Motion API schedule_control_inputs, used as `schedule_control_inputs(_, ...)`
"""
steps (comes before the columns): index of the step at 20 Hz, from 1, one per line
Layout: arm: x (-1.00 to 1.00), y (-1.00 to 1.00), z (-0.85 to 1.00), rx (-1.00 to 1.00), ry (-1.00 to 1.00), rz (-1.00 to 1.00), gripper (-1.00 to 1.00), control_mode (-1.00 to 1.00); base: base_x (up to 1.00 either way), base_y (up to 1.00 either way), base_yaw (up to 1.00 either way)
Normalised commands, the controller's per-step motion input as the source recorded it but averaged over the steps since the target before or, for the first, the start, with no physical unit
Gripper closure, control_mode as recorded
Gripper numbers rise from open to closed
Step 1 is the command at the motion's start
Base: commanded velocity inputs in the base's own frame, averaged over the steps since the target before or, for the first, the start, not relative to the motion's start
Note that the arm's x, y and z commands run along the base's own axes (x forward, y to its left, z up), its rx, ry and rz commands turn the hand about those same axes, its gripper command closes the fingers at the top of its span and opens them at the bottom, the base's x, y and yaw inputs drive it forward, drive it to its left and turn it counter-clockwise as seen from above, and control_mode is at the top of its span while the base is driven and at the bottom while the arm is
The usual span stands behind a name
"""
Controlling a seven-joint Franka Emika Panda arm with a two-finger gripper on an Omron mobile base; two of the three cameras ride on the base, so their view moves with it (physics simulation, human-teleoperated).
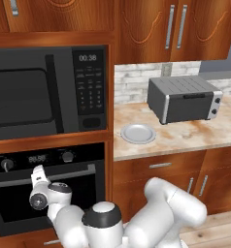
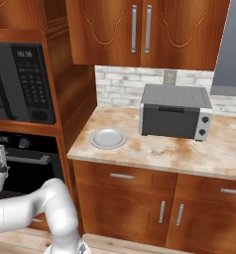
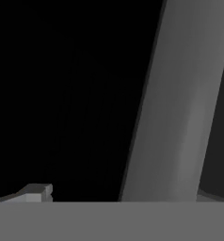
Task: Take the fish from the oven and place it on the plate on the counter.
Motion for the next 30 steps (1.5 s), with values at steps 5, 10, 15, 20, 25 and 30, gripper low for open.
schedule_control_inputs(5,0.15,0.01,0.00,0.00,0.07,0.00,-1.00,-1.00,0.00,0.00,0.00)
schedule_control_inputs(10,0.03,0.00,0.00,0.00,0.04,0.00,1.00,-1.00,0.00,0.00,0.00)
schedule_control_inputs(15,0.00,0.00,-0.09,0.00,0.00,0.00,1.00,-1.00,0.00,0.00,0.00)
schedule_control_inputs(20,-0.15,0.00,-0.31,0.00,0.00,0.00,1.00,-1.00,0.00,0.00,0.00)
schedule_control_inputs(25,-0.44,0.00,-0.53,0.00,0.00,-0.01,1.00,-1.00,0.00,0.00,0.00)
schedule_control_inputs(30,-0.68,0.00,-0.72,0.00,0.00,-0.02,1.00,-1.00,0.00,0.00,0.00)
